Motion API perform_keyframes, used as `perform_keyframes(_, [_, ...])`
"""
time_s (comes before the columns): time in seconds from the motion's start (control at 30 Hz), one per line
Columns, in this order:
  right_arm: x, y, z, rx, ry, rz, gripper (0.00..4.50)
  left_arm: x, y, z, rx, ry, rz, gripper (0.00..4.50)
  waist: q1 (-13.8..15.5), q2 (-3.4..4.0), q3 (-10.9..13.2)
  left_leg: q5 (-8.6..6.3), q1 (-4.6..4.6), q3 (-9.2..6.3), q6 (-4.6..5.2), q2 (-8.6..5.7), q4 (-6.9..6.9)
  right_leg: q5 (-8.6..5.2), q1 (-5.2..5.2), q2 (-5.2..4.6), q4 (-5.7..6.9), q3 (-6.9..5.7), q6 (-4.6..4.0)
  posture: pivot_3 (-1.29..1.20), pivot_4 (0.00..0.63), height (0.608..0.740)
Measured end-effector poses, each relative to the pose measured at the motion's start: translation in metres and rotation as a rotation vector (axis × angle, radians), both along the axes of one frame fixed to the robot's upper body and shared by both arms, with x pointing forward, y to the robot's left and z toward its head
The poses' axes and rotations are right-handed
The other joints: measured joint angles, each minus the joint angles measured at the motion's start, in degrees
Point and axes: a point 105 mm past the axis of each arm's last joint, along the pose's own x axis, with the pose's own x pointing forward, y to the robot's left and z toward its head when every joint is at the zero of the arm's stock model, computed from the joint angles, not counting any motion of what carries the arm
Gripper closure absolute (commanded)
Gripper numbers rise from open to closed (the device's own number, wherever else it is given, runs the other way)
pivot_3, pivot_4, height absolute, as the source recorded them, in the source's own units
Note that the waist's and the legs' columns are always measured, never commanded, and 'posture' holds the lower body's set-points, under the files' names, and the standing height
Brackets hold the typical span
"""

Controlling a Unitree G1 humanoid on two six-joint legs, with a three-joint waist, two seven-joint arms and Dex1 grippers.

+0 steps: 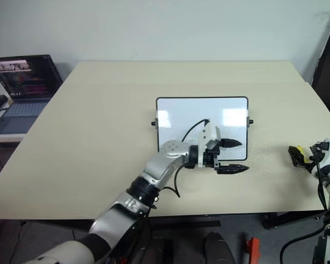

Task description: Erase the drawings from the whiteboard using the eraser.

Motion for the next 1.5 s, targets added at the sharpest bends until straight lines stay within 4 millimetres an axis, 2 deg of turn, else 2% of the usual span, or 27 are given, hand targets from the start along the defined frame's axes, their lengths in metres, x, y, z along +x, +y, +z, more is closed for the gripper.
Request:
perform_keyframes(0.23, [0.000,0.001,-0.006,-0.003,0.029,0.014,0.05,-0.006,0.000,-0.003,0.008,0.019,-0.011,0.00,0.02,0.00,0.00,0.00,0.00,0.00,0.00,0.00,0.01,0.00,0.01,0.00,0.00,0.00,0.01,0.00,0.150,0.740])
perform_keyframes(0.27, [0.000,0.001,-0.006,-0.003,0.029,0.015,0.21,-0.006,0.000,-0.004,0.009,0.021,-0.010,0.00,0.01,0.00,0.00,0.00,0.00,0.00,0.00,0.00,0.01,0.00,0.01,0.00,0.00,0.00,0.01,0.00,0.150,0.740])
perform_keyframes(0.33, [0.000,0.002,-0.006,-0.002,0.029,0.018,0.63,-0.007,0.000,-0.004,0.008,0.024,-0.009,0.00,0.01,0.01,0.00,0.00,0.00,0.00,0.00,0.00,0.01,0.00,0.01,0.00,0.00,0.00,0.01,0.00,0.150,0.740])
perform_keyframes(0.6, [-0.001,0.002,-0.007,0.001,0.032,0.026,3.25,-0.007,-0.001,-0.001,0.001,0.015,-0.005,0.00,0.01,0.00,0.00,0.00,0.01,0.00,0.00,0.00,0.01,0.00,0.01,0.00,0.00,0.00,0.01,0.00,0.150,0.740])
perform_keyframes(0.63, [-0.001,0.002,-0.007,0.001,0.031,0.026,3.36,-0.007,-0.001,-0.001,0.002,0.015,-0.005,0.00,0.01,0.00,0.00,0.00,0.01,0.00,0.00,0.00,0.01,0.00,0.01,0.00,0.00,0.00,0.01,0.00,0.150,0.740])
perform_keyframes(0.83, [-0.001,0.004,-0.005,-0.001,0.026,0.038,3.36,-0.007,-0.001,-0.002,0.005,0.012,-0.002,0.00,0.01,0.01,0.00,0.00,0.01,0.00,0.00,0.00,0.02,0.00,0.01,0.00,0.00,0.00,0.01,0.00,0.150,0.740])
perform_keyframes(0.93, [0.002,0.017,0.012,-0.016,-0.027,0.099,3.36,-0.002,0.008,-0.003,0.025,-0.007,0.019,0.00,-0.15,0.08,-0.01,0.00,0.01,0.00,-0.01,0.01,0.01,-0.03,-0.02,0.01,0.03,0.02,0.05,0.00,0.150,0.740])
perform_keyframes(1.0, [0.005,0.039,0.045,-0.050,-0.118,0.189,3.36,0.005,0.025,0.000,0.029,-0.029,0.062,0.00,-0.47,0.22,-0.01,0.00,0.02,0.00,-0.01,0.07,0.00,-0.08,-0.04,0.06,0.08,0.04,0.13,0.00,0.150,0.740])
perform_keyframes(1.13, [0.001,0.103,0.126,-0.138,-0.328,0.418,3.36,0.024,0.078,0.007,0.033,-0.038,0.198,0.00,-0.79,0.28,-0.01,0.00,0.06,-0.10,-0.02,0.24,0.01,-0.15,-0.04,0.19,0.18,-0.03,0.24,0.00,0.150,0.740])
perform_keyframes(1.2, [-0.005,0.145,0.167,-0.205,-0.428,0.561,3.37,0.028,0.111,0.002,0.076,-0.041,0.270,0.00,-1.00,0.30,-0.01,0.00,0.12,-0.12,-0.02,0.27,0.01,-0.15,-0.01,0.19,0.19,-0.05,0.22,0.00,0.150,0.740])
perform_keyframes(1.27, [-0.009,0.185,0.192,-0.263,-0.497,0.689,3.37,0.027,0.141,-0.007,0.133,-0.035,0.325,0.00,-1.00,0.26,-0.01,0.00,0.14,-0.13,-0.02,0.32,0.01,-0.13,-0.01,0.20,0.17,-0.07,0.17,0.00,0.150,0.740])
perform_keyframes(1.3, [-0.012,0.203,0.196,-0.282,-0.513,0.747,3.37,0.025,0.152,-0.011,0.157,-0.031,0.345,0.00,-0.93,0.21,-0.01,0.00,0.14,-0.16,-0.03,0.35,0.00,-0.10,0.01,0.19,0.14,-0.10,0.13,0.00,0.150,0.740])
perform_keyframes(1.37, [-0.011,0.244,0.191,-0.254,-0.524,0.878,3.37,0.015,0.176,-0.020,0.216,-0.031,0.369,0.00,-0.68,0.12,-0.01,-0.01,0.11,-0.17,-0.03,0.40,-0.02,-0.06,-0.01,0.16,0.09,-0.11,0.01,0.00,0.150,0.740])
perform_keyframes(1.4, [-0.012,0.265,0.181,-0.223,-0.510,0.949,3.37,0.008,0.185,-0.025,0.244,-0.029,0.372,0.00,-0.49,0.12,0.00,-0.01,0.08,-0.21,-0.04,0.47,-0.04,-0.02,-0.02,0.11,0.08,-0.12,-0.10,0.00,0.150,0.740])
perform_keyframes(1.47, [-0.012,0.295,0.165,-0.176,-0.482,1.043,3.37,0.002,0.196,-0.028,0.256,-0.028,0.393,0.00,0.04,0.11,0.01,-0.01,-0.09,-0.24,-0.04,0.48,-0.04,-0.02,-0.14,0.00,0.10,-0.17,-0.13,0.00,0.150,0.740])
perform_keyframes(1.5, [-0.012,0.317,0.154,-0.164,-0.480,1.101,3.37,-0.001,0.206,-0.029,0.254,-0.031,0.426,0.00,0.25,0.09,0.00,-0.01,-0.15,-0.27,-0.04,0.48,-0.02,-0.01,-0.21,-0.03,0.09,-0.20,-0.14,0.00,0.150,0.740])
